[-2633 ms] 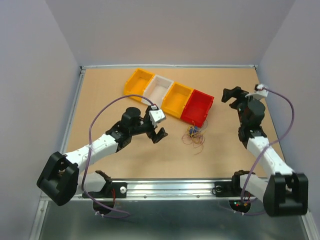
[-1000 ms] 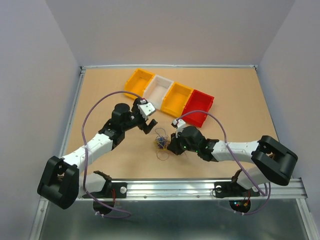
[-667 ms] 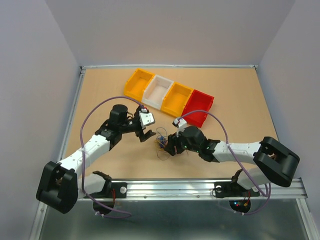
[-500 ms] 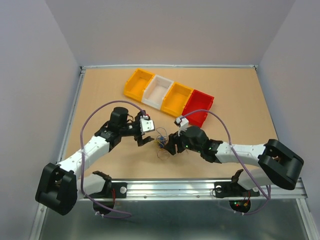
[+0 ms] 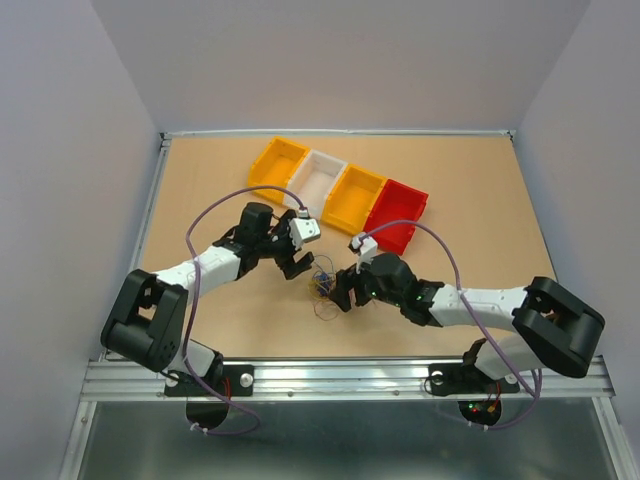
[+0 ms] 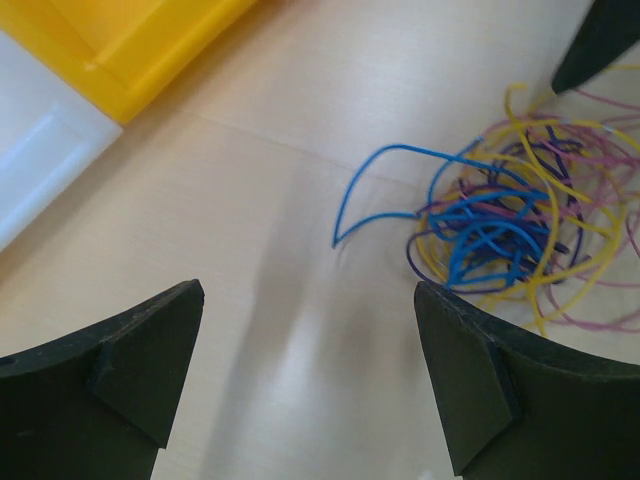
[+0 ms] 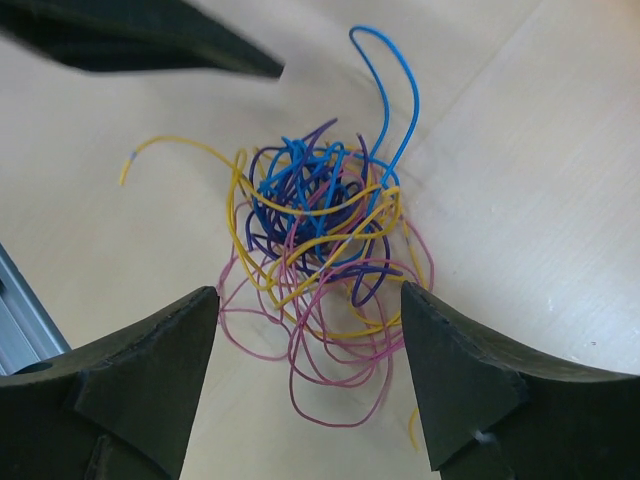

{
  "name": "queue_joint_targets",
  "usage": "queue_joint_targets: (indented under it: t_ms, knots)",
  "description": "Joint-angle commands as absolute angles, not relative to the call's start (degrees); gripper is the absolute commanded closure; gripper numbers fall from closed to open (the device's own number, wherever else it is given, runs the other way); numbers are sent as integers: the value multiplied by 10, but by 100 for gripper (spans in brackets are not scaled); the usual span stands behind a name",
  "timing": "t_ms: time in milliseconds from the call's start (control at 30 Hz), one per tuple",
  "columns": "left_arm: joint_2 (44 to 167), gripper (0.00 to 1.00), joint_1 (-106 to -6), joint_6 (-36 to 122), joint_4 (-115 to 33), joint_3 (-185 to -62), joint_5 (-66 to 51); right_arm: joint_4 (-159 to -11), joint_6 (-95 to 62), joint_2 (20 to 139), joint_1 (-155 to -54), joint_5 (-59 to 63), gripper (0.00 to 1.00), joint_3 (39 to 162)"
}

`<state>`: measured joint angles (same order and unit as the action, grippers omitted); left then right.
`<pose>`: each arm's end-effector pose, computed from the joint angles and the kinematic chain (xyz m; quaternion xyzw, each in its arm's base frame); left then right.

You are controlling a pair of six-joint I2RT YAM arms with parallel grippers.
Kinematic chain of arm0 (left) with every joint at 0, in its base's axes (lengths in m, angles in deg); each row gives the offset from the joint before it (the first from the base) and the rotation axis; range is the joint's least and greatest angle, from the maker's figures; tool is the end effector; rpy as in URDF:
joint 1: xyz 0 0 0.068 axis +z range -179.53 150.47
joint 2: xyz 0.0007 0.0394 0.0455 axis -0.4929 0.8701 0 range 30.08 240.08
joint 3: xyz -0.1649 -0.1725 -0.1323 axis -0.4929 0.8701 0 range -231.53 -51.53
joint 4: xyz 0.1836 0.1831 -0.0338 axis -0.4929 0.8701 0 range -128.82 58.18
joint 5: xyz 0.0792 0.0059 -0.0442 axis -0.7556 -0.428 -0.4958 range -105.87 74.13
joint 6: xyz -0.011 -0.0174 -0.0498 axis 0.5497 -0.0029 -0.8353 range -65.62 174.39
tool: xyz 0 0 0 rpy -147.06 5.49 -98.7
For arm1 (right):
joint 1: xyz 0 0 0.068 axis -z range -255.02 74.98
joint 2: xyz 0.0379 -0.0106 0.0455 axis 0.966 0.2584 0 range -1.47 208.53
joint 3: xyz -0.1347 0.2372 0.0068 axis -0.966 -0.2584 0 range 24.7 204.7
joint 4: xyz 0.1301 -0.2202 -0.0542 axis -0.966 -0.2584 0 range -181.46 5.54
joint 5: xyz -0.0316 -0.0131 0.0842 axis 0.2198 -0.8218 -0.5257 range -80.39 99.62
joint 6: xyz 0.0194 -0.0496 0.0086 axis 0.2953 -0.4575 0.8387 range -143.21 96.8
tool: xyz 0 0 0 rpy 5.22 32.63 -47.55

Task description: Untangle the cables

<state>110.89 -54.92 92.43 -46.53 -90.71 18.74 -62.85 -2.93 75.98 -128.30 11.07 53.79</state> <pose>0.2503 -0.1411 0.1985 0.5620 0.6433 -0.2115 0.4750 0.1612 0.2143 0.1786 -0.2354 0.8183 0.3052 0.4264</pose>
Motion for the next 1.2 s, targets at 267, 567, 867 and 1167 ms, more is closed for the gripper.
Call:
queue_joint_targets:
  t_ms: [267, 567, 867, 1167]
  knots:
    - [1139, 4, -564, 898, -481, -983, 202, -581, -59, 826, -1282, 52, 20, 553]
    - [1194, 17, -600, 944, -391, -1027, 198, -576, -56, 819, -1283, 57, 23, 550]
    - [1221, 100, -596, 934, -360, -1056, 194, -576, -52, 813, -1283, 65, 97, 548]
    - [1099, 100, -478, 815, -436, -1049, 191, -600, 32, 700, -1282, 289, 99, 475]
